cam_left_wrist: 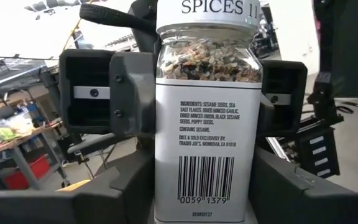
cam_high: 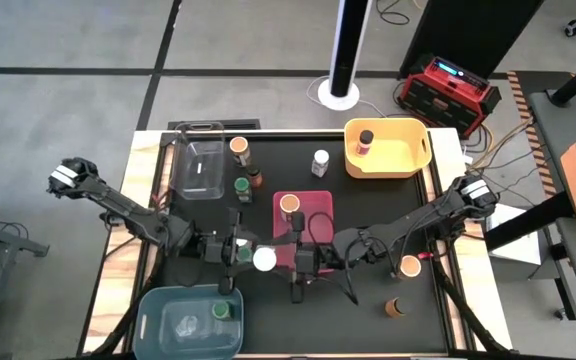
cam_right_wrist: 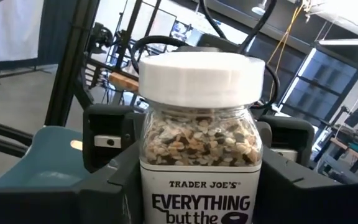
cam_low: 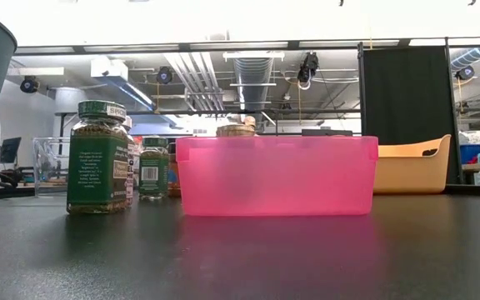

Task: Sort spices by type
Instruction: Put the bottom white seasoning bottle into the transparent bin

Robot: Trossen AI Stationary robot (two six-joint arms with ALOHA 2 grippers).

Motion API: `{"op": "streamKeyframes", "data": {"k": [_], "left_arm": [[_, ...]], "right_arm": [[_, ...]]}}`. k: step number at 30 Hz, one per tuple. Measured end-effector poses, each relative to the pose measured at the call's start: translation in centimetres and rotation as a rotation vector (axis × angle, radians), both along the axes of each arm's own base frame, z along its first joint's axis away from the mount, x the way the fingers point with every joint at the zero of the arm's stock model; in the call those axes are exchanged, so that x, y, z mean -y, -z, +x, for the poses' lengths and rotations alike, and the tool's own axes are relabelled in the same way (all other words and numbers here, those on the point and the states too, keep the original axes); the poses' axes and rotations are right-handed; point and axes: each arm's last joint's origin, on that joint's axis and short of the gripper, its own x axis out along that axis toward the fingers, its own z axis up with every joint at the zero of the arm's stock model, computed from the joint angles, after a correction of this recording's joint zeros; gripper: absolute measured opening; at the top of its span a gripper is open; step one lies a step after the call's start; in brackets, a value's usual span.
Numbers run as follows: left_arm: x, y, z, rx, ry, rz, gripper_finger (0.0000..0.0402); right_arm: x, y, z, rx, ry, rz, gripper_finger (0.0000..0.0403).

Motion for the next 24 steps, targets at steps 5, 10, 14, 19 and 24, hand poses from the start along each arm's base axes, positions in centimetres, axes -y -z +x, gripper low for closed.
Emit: {"op": "streamKeyframes", "data": {"k": [5,10,14,19,24], "left_arm": [[-0.4,0.0,-0.4,-0.039,-0.098,-0.012,0.0226],[-1.1,0.1,-1.2,-0.121,-0.176,-0.033,0.0235],[-1.6,0.5,-1.9,-0.198,-0.252,-0.059,0.0236],[-1.8,0.2,-1.9,-0.174,-0.263,-0.181,0.0237],[-2.0,-0.2,-1.7,-0.158,-0.267,-0.255,0.0243]], "right_arm": [[0.1,0.1,-0.2,-0.034,0.072,-0.016,0.019],[-0.3,-0.3,-1.2,-0.129,0.241,-0.06,0.019],[-0.5,-0.2,-1.9,-0.24,0.425,-0.14,0.019],[-0.1,0.9,-2.2,-0.337,0.686,-0.257,0.019],[-0.1,1.8,-1.9,-0.374,0.78,-0.359,0.019]]}}
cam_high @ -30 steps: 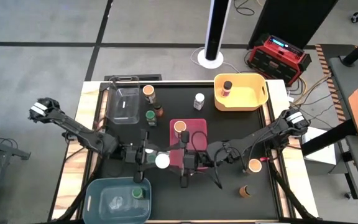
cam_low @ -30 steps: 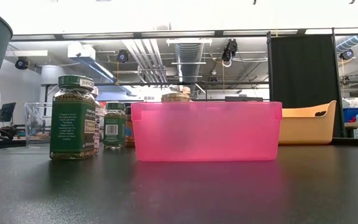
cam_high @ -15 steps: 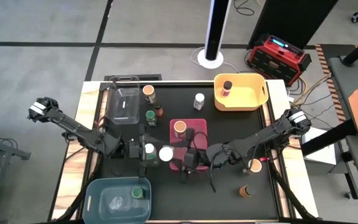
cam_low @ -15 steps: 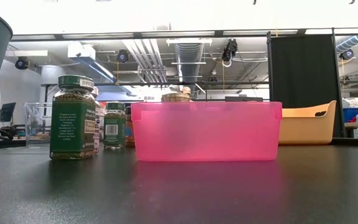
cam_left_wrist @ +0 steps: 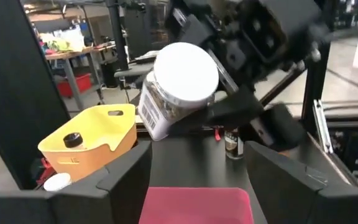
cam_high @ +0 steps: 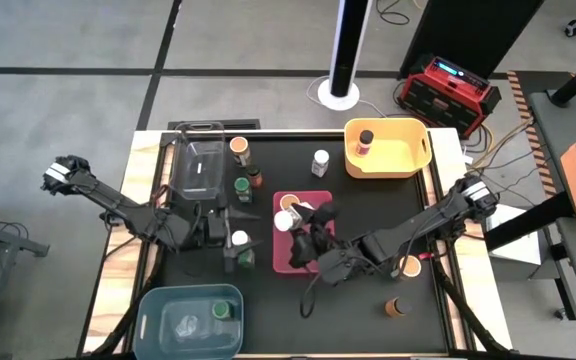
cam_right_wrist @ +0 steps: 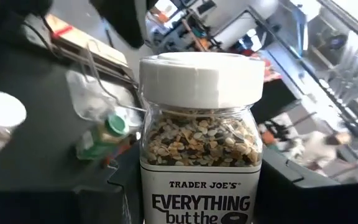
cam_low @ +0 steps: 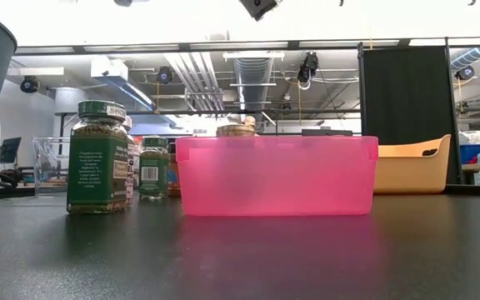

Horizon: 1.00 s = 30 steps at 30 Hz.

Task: Sort spices by type
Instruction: Put the bottom white seasoning bottle into the transparent bin

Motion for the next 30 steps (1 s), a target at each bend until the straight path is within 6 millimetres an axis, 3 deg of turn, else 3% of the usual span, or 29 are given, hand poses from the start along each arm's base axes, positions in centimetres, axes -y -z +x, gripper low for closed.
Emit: {"op": "streamKeyframes", "data": {"k": [6,12,22,30], "left_arm": [[-0.1,-1.2,0.5,0.018,-0.03,-0.014,0.0278],[0.4,-1.3,2.8,-0.019,-0.019,0.028,0.0307],[0.4,-2.5,5.7,-0.044,-0.111,0.06,0.0312],[0.5,-2.4,7.4,-0.061,-0.125,0.073,0.0312]], "right_arm": [[0.0,0.2,0.0,-0.042,0.045,-0.065,0.019],[0.1,0.2,0.1,-0.094,0.037,-0.115,0.019],[0.1,0.3,0.1,-0.116,0.035,-0.133,0.019],[0.1,0.3,0.1,-0.113,0.04,-0.132,0.019]]}}
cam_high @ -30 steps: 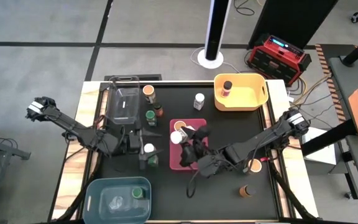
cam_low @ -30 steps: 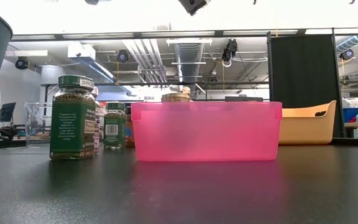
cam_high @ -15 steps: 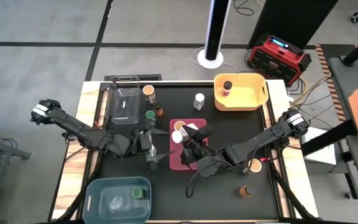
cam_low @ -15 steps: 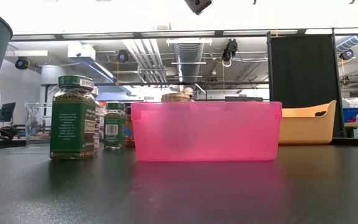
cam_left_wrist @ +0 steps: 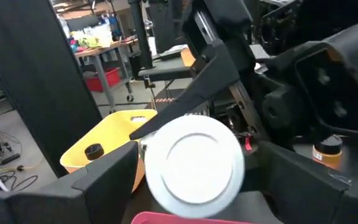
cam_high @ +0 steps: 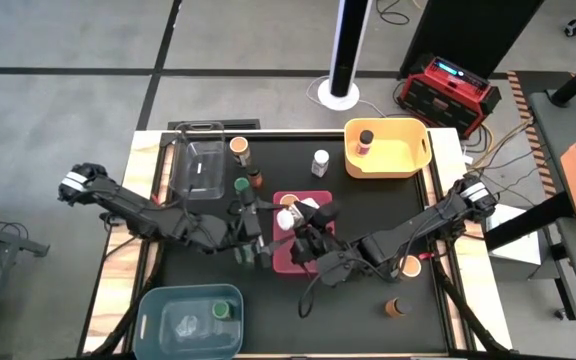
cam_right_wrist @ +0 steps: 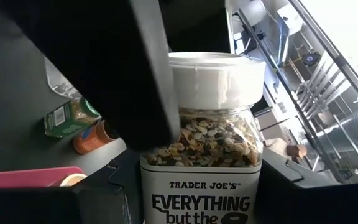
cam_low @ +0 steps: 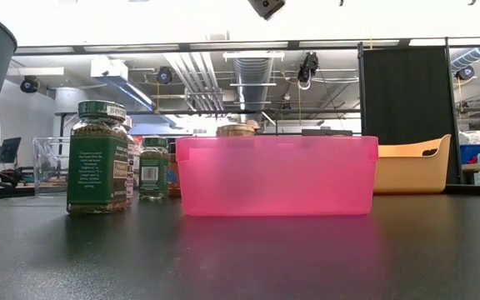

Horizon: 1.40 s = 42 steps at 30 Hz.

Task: Sort spices by type
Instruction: Put the bottom white seasoning bottle into the transparent bin

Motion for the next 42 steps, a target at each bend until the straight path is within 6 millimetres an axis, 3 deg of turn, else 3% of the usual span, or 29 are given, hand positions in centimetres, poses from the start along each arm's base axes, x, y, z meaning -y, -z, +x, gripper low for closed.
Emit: {"op": "streamKeyframes", "data": {"k": [8,15,25,27,31,34,42], "left_arm": [[-0.4,-0.1,0.2,0.016,-0.014,-0.005,0.0292],[-0.7,-0.3,0.2,0.024,-0.038,-0.005,0.0187],[-1.0,-0.6,-0.3,0.014,-0.041,-0.002,0.0186],[-1.4,-1.0,-0.8,-0.001,-0.038,0.007,0.0186],[-3.5,-2.1,-2.5,-0.038,-0.138,0.031,0.0186],[-5.4,-2.5,-3.9,-0.088,-0.197,0.007,0.0186],[-11.5,-4.0,-8.9,-0.259,-0.469,-0.123,0.0186]], "right_arm": [[-0.1,0.0,0.0,-0.002,-0.007,0.002,0.019],[0.0,0.0,0.0,0.008,0.012,0.002,0.019],[0.0,0.0,0.0,0.043,0.008,0.036,0.019],[0.0,-0.1,0.0,0.061,0.019,0.045,0.0213],[0.1,-1.1,-0.3,0.144,0.083,0.074,0.0298],[0.2,-2.0,-0.5,0.199,0.124,0.088,0.0337],[0.6,-3.6,-1.2,0.286,0.159,0.131,0.0343]]}}
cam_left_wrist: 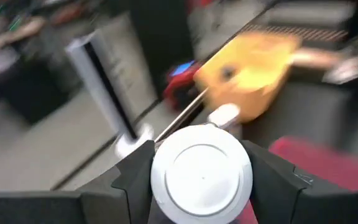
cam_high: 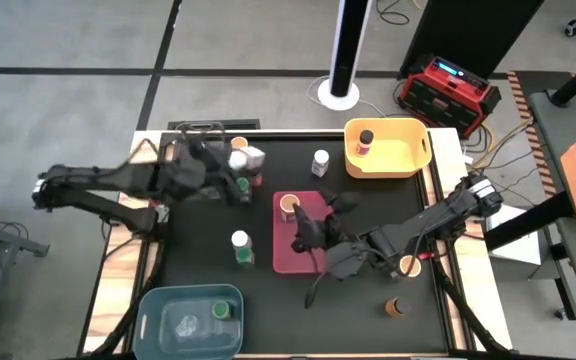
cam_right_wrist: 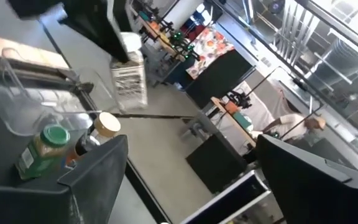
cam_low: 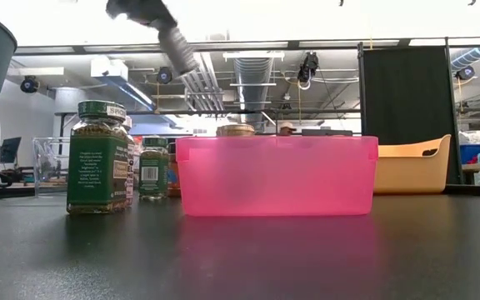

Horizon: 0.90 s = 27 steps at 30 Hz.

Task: Sort spices by type
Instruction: Put the bottom white seasoning bottle into the transparent bin

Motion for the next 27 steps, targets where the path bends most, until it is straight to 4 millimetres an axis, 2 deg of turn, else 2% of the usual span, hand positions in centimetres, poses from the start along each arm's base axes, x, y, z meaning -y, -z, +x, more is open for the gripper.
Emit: {"op": "streamKeyframes", "data": {"k": [4,11,14,18,23,27], "left_arm": [[-3.2,-0.8,-2.2,-0.126,-0.159,-0.101,0.0186],[-7.9,-0.8,-4.2,-0.211,-0.301,-0.251,0.0186],[-9.8,0.1,-5.1,-0.234,-0.384,-0.292,0.0186],[-12.5,1.7,-5.9,-0.256,-0.395,-0.423,0.0186],[-15.7,3.6,-6.3,-0.282,-0.42,-0.53,0.0186],[-17.8,5.1,-6.4,-0.34,-0.447,-0.574,0.0186]], "right_arm": [[0.0,0.0,0.0,-0.004,-0.003,-0.001,0.0328],[0.1,0.3,-0.1,-0.016,-0.007,0.0,0.0305],[0.1,0.5,-0.2,-0.02,-0.006,0.003,0.0295],[0.7,0.7,0.0,-0.032,-0.021,0.016,0.0282],[2.1,0.6,0.1,-0.035,-0.138,0.118,0.0262],[3.6,0.6,-0.9,-0.057,-0.144,0.211,0.0245]]}}
